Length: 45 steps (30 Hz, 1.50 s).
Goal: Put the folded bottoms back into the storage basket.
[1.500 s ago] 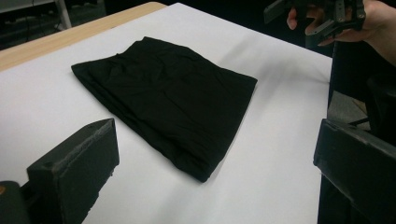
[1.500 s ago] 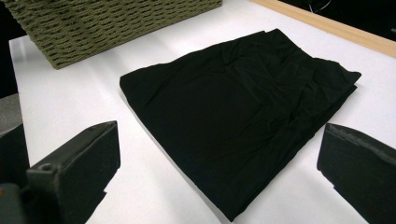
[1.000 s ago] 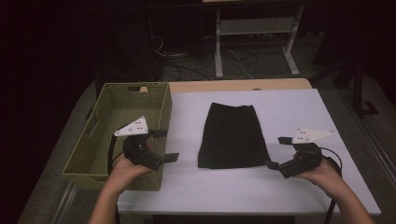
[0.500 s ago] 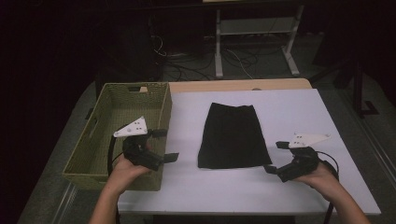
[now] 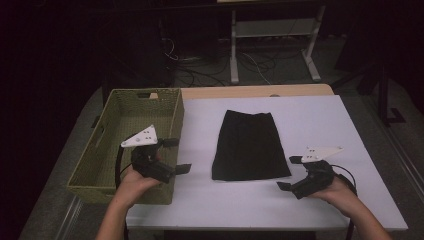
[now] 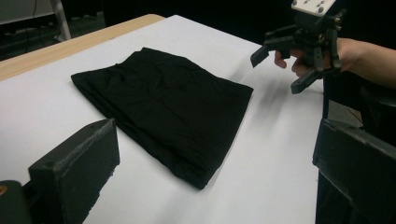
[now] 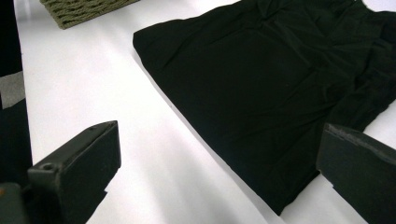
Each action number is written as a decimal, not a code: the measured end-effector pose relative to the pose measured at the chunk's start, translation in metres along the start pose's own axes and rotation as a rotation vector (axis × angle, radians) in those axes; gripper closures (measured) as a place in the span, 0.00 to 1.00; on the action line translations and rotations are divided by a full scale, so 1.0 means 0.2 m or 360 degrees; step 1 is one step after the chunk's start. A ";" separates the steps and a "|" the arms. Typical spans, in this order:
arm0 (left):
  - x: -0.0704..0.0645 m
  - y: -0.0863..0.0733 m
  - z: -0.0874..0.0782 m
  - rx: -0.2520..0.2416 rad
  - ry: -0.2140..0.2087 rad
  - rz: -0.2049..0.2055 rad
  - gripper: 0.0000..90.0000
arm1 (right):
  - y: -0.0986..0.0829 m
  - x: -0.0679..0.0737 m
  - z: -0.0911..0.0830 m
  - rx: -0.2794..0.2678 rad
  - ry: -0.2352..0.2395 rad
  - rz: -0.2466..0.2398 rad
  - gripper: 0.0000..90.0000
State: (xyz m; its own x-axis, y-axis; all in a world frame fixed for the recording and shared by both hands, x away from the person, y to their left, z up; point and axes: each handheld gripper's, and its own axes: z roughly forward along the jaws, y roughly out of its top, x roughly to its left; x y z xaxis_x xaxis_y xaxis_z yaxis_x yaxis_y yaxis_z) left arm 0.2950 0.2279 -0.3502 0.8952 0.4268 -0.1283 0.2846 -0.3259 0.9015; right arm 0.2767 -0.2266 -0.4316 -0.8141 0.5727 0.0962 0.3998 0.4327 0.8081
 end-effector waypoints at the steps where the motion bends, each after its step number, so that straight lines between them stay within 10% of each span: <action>1: 0.00 0.00 0.00 0.0000 0.0001 0.0001 0.01 | 0.00 0.00 0.01 0.0004 0.0005 0.0004 0.00; 45: 0.00 0.00 0.00 -0.0016 0.0003 0.0000 0.01 | 0.26 -0.02 0.35 0.0110 0.0197 -0.0206 0.11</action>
State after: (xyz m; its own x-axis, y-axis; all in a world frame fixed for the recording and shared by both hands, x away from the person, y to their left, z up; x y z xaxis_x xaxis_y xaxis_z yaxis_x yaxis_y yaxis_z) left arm 0.2943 0.2286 -0.3502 0.8944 0.4286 -0.1276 0.2812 -0.3173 0.9057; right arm 0.3296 -0.1574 -0.4293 -0.9045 0.4210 0.0679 0.3127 0.5466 0.7768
